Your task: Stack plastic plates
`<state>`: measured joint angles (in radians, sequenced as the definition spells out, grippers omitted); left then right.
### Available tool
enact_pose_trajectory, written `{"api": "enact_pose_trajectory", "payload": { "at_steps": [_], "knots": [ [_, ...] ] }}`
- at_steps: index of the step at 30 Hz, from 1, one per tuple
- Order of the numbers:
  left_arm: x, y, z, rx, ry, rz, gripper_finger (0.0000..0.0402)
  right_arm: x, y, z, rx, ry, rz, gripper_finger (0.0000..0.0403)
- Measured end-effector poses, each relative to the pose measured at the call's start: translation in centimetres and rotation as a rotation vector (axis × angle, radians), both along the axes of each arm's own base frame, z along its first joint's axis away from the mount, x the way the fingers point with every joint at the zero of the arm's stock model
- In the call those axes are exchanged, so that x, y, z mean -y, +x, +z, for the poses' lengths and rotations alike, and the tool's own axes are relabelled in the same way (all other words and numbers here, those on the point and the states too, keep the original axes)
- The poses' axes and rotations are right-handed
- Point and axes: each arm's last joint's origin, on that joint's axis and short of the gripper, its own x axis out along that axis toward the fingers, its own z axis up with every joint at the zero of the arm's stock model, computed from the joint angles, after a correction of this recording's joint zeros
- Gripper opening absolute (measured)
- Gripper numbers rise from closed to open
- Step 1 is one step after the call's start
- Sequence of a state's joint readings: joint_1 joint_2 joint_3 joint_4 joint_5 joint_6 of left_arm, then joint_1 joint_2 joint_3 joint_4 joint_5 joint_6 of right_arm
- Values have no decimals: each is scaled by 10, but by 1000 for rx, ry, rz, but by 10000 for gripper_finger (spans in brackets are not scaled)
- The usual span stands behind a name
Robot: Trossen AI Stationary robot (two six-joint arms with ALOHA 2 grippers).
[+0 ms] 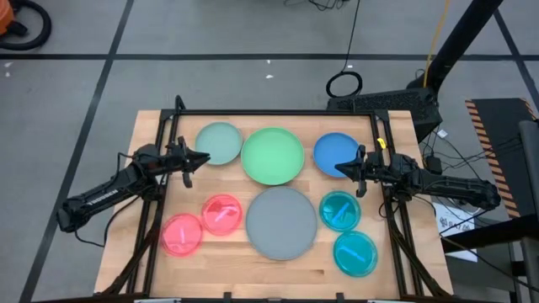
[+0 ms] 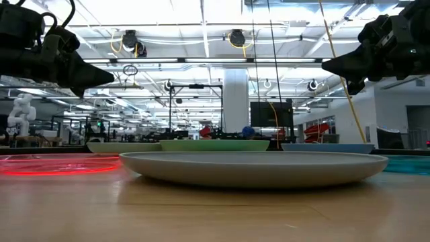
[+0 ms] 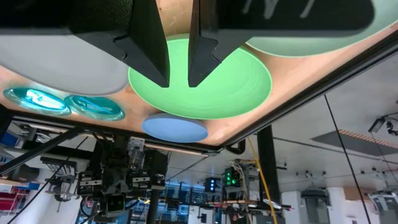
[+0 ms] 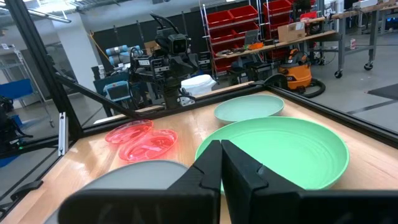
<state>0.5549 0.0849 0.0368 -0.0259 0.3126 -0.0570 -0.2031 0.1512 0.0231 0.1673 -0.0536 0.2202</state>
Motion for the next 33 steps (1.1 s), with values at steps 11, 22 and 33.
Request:
{"api": "enact_pose_trajectory", "payload": {
  "at_steps": [11,22,33],
  "knots": [
    [0,0,0,0,0,0,65,0,0,0,0,0,0,2],
    [0,0,0,0,0,0,65,0,0,0,-1,-7,0,2],
    [0,0,0,0,0,0,65,0,0,0,-2,-23,0,2]
  ]
}}
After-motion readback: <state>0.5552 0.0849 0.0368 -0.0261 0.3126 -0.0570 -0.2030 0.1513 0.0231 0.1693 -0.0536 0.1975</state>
